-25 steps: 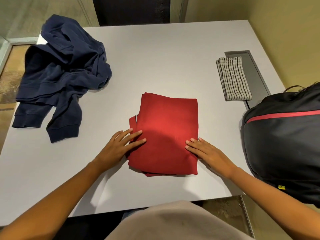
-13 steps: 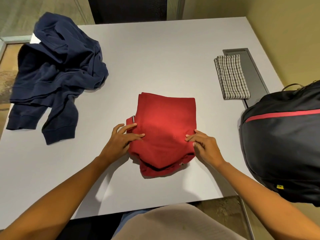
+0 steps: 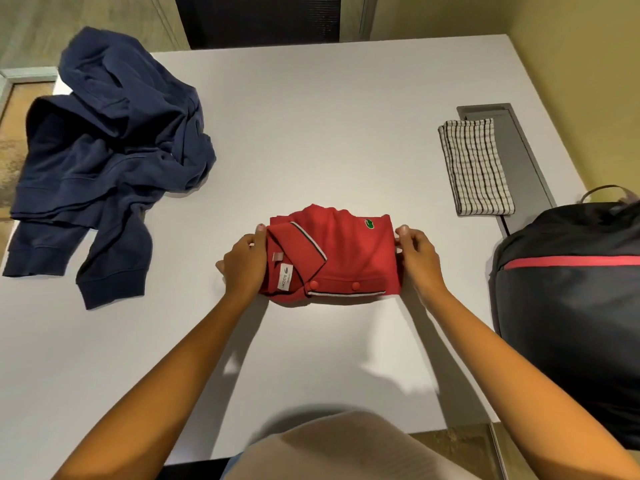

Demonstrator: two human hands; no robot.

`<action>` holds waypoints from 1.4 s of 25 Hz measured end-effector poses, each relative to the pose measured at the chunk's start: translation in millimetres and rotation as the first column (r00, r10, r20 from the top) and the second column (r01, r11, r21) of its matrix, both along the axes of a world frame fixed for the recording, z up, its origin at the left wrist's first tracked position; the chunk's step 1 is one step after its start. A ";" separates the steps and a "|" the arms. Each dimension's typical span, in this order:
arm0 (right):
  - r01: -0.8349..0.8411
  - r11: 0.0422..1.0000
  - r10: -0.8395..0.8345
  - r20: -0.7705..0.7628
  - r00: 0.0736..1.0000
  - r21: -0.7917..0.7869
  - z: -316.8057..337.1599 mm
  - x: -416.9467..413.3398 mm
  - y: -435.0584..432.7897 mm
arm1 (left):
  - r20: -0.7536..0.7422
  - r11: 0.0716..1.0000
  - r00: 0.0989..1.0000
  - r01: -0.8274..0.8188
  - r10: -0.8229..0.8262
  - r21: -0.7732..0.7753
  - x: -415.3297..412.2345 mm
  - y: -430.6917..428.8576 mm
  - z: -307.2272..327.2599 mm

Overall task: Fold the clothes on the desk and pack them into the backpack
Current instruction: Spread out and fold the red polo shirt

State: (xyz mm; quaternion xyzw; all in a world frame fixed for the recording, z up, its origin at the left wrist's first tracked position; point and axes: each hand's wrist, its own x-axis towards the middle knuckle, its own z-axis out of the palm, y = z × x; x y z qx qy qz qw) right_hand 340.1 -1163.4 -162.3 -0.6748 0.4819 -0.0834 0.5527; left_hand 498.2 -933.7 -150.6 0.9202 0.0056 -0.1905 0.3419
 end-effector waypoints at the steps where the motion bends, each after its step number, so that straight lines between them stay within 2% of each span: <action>1: -0.045 0.999 0.045 0.022 0.999 0.014 3.6 2.3 2.9 | 0.000 0.997 1.000 0.026 -0.027 -0.075 -4.7 -1.7 1.5; 3: -0.137 0.991 0.137 0.042 0.990 -0.010 5.9 8.5 8.7 | 0.040 0.973 0.984 0.176 -0.172 -0.147 -12.4 -6.1 -0.4; 5: -0.172 0.980 0.175 0.023 0.984 -0.098 2.5 18.3 10.6 | 0.108 0.961 0.962 0.260 -0.250 -0.095 -9.1 -11.8 -6.0; 9: -0.025 0.979 0.027 0.010 1.000 -0.201 -6.2 34.6 11.7 | 0.180 0.972 0.976 0.153 -0.121 -0.177 8.6 -14.9 -11.6; 12: 0.148 0.956 -0.145 0.031 0.989 -0.254 -16.8 39.1 11.5 | 0.168 0.996 0.986 0.038 -0.024 -0.081 15.4 -15.3 -20.7; 14: 0.189 0.943 -0.196 -0.001 0.981 -0.275 -23.2 44.5 9.0 | 0.136 1.000 0.991 -0.014 0.017 -0.022 17.2 -22.0 -22.0; 16: 0.184 0.914 -0.201 -0.010 0.980 -0.362 -22.5 48.0 9.2 | 0.203 1.000 0.979 0.015 -0.016 0.003 19.0 -29.0 -20.2; 17: 0.151 0.859 -0.171 0.004 0.985 -0.489 -21.6 47.3 9.3 | 0.280 0.997 0.957 0.069 -0.073 0.021 20.1 -32.2 -18.3; 19: 0.015 0.703 0.003 0.024 1.000 -0.711 -18.1 44.7 13.3 | 0.397 0.970 0.886 0.231 -0.242 0.076 23.0 -38.7 -14.9; 22: -0.222 0.615 0.308 -0.029 0.951 -0.757 -16.9 52.1 14.8 | 0.352 0.888 0.816 0.440 -0.458 0.136 30.6 -50.8 -13.6; 24: -0.352 0.556 0.375 -0.151 0.915 -0.753 -22.3 61.2 7.8 | 0.315 0.855 0.795 0.495 -0.518 0.156 37.4 -60.2 -12.4; 28: -0.481 0.510 0.444 -0.260 0.857 -0.713 -21.2 74.4 -10.1 | 0.422 0.897 0.794 0.357 -0.438 0.260 46.2 -65.8 -12.9; 30: -0.551 0.495 0.464 -0.332 0.822 -0.672 -22.5 83.2 -12.6 | 0.420 0.890 0.794 0.321 -0.440 0.325 48.3 -62.2 -22.2; 32: -0.595 0.420 0.439 -0.421 0.794 -0.685 -31.6 90.6 -11.4 | 0.386 0.858 0.790 0.324 -0.477 0.398 49.7 -61.3 -32.1; 33: -0.593 0.386 0.406 -0.448 0.797 -0.706 -35.4 93.0 -11.0 | 0.382 0.842 0.781 0.322 -0.495 0.432 50.7 -62.7 -35.4; 35: -0.504 0.403 0.308 -0.405 0.861 -0.764 -37.9 93.9 -13.9 | 0.422 0.840 0.764 0.282 -0.489 0.463 53.6 -66.4 -37.4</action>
